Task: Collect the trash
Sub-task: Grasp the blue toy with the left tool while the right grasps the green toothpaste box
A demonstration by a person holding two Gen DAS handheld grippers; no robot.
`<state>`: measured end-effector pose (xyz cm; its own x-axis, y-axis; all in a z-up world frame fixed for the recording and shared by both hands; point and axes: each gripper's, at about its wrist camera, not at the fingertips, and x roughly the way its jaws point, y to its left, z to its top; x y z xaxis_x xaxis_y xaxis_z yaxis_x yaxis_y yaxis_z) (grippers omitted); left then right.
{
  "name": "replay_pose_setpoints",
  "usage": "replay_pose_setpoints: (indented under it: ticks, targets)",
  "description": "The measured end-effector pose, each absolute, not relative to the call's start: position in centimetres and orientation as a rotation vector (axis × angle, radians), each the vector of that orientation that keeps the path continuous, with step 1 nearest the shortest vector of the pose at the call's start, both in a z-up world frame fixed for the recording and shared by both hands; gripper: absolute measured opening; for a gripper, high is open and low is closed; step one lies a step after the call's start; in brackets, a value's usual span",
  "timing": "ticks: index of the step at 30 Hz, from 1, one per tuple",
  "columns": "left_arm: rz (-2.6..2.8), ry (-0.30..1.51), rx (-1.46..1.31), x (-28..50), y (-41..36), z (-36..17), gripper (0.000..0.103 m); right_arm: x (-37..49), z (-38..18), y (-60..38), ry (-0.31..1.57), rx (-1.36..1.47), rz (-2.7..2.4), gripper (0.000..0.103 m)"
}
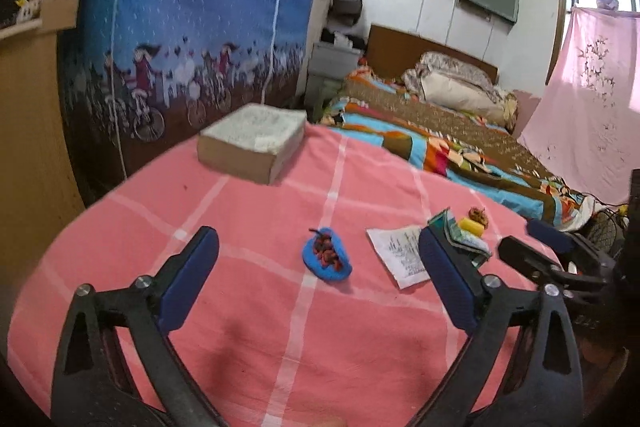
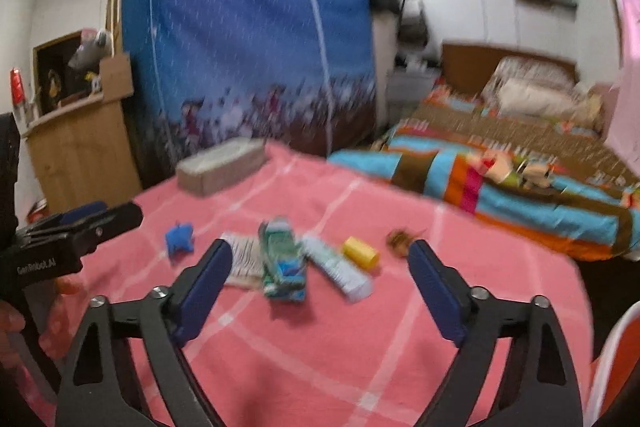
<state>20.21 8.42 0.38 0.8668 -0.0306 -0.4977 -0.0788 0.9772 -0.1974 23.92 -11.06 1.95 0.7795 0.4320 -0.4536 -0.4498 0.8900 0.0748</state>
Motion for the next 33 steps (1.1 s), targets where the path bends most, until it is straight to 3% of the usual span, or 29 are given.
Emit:
replay_pose_setpoints:
  ticks: [4, 8, 13, 15, 17, 19, 22, 27, 33]
  targets:
    - [-0.003, 0.62, -0.206, 22.1, 7.9, -0.5, 0.088, 25.1, 0.9, -10.4, 0.576, -0.027, 0.51, 0.073]
    - [-0.022, 0.717, -0.22, 23.7, 7.8, -1.5, 0.071, 25.5, 0.3, -9.4, 0.624, -0.057, 0.528, 0.064]
    - [-0.033, 0.724, -0.248, 23.6, 8.0, -1.7, 0.059, 25.8, -0.1, -8.9, 0.662, -0.073, 0.541, 0.052]
    - [-0.035, 0.732, -0.246, 23.7, 8.0, -1.7, 0.048, 26.0, -0.3, -8.8, 0.675, -0.071, 0.546, 0.047]
    - [-0.033, 0.74, -0.243, 23.7, 7.9, -1.8, 0.041, 26.1, -0.4, -8.8, 0.685, -0.072, 0.554, 0.032]
    - [-0.032, 0.744, -0.244, 23.9, 7.9, -1.8, 0.034, 26.1, -0.5, -8.7, 0.69, -0.078, 0.563, 0.027]
    - [-0.033, 0.739, -0.246, 23.8, 8.0, -1.8, 0.033, 25.8, -0.4, -8.5, 0.68, -0.09, 0.571, 0.026]
    - [-0.045, 0.715, -0.244, 23.2, 7.9, -1.6, 0.022, 25.3, -0.3, -8.9, 0.66, -0.074, 0.582, 0.026]
    - [-0.057, 0.69, -0.213, 22.7, 7.2, -1.2, 0.018, 24.7, -0.2, -9.5, 0.638, -0.034, 0.592, 0.026]
